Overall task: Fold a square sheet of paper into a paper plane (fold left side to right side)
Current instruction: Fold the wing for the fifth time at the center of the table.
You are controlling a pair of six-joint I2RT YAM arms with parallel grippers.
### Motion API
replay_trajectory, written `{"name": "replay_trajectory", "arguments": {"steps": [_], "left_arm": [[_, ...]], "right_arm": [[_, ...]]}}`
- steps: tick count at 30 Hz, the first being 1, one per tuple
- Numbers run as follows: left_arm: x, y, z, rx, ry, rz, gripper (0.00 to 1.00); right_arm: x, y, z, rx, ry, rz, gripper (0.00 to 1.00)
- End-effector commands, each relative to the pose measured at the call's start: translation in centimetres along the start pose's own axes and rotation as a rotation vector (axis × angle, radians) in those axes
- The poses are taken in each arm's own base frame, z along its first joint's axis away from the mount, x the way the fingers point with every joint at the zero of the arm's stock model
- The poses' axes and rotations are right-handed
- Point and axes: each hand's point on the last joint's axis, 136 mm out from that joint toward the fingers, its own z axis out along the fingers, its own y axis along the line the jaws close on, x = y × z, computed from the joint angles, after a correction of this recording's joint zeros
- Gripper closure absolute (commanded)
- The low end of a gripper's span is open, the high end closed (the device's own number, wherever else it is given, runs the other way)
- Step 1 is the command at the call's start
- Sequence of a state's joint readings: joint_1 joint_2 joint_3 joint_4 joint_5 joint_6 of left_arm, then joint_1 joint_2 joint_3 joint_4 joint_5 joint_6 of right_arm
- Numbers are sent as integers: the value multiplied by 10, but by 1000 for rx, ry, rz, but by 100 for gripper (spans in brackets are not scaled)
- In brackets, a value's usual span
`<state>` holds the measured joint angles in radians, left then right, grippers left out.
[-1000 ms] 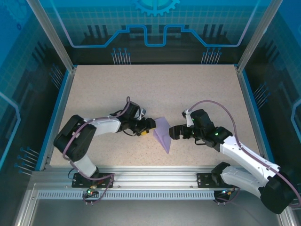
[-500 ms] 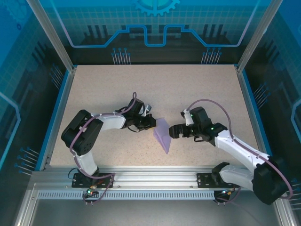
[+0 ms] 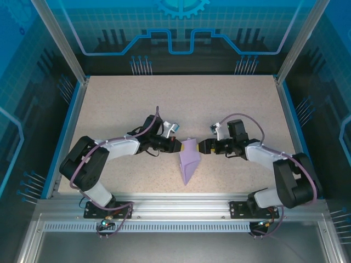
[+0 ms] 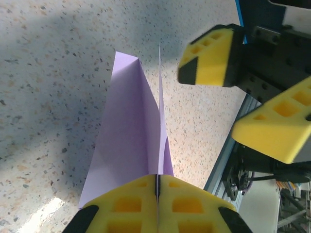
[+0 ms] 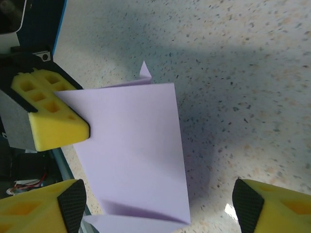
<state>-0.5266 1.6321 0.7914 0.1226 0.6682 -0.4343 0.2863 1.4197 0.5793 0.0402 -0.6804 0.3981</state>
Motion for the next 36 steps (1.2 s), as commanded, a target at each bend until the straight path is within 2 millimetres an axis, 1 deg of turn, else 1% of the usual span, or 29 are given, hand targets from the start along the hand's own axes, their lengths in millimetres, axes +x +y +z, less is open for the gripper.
{"name": "replay_trajectory", "arguments": {"steps": [1,7,10,12,13,15,19,21,24,25,26,27,29,30,32,34,35,36], "left_arm": [[0,-12,-4,60,-5,98,100],[1,-12,-3,71,-3,103,100],[2,-10,-1,70,0,97,100],[2,-9,0,67,3,95,100],[2,-7,0,61,4,91,100],[3,-5,2,56,9,90,100],[4,-1,4,46,17,84,100],[4,0,5,43,21,83,100],[4,2,6,40,25,83,100],[4,2,6,40,26,83,100],[4,3,7,37,28,83,94],[3,3,7,34,28,86,86],[0,3,5,19,25,94,59],[-2,3,4,7,21,99,53],[-7,2,-2,-36,1,119,42],[-14,3,-10,-90,-33,139,34],[-17,4,-16,-126,-55,150,31],[-20,5,-21,-159,-77,157,30]], "right_arm": [[-12,11,6,-112,-18,-75,20],[-2,13,23,-204,39,-68,26],[3,19,27,-245,65,-67,33],[3,21,25,-253,63,-72,38],[3,21,24,-246,63,-73,42],[3,21,21,-232,58,-77,45],[2,22,14,-213,48,-84,56],[1,22,11,-194,44,-88,59],[0,22,7,-179,43,-90,68],[1,22,6,-171,46,-88,73],[1,22,6,-164,50,-83,79],[2,20,6,-153,54,-73,83],[3,17,6,-134,62,-43,96],[4,14,6,-119,66,-20,98],[4,13,6,-102,68,19,100],[6,7,7,-57,72,71,99],[6,5,7,-36,73,98,97],[6,1,7,-5,73,137,96]]}}
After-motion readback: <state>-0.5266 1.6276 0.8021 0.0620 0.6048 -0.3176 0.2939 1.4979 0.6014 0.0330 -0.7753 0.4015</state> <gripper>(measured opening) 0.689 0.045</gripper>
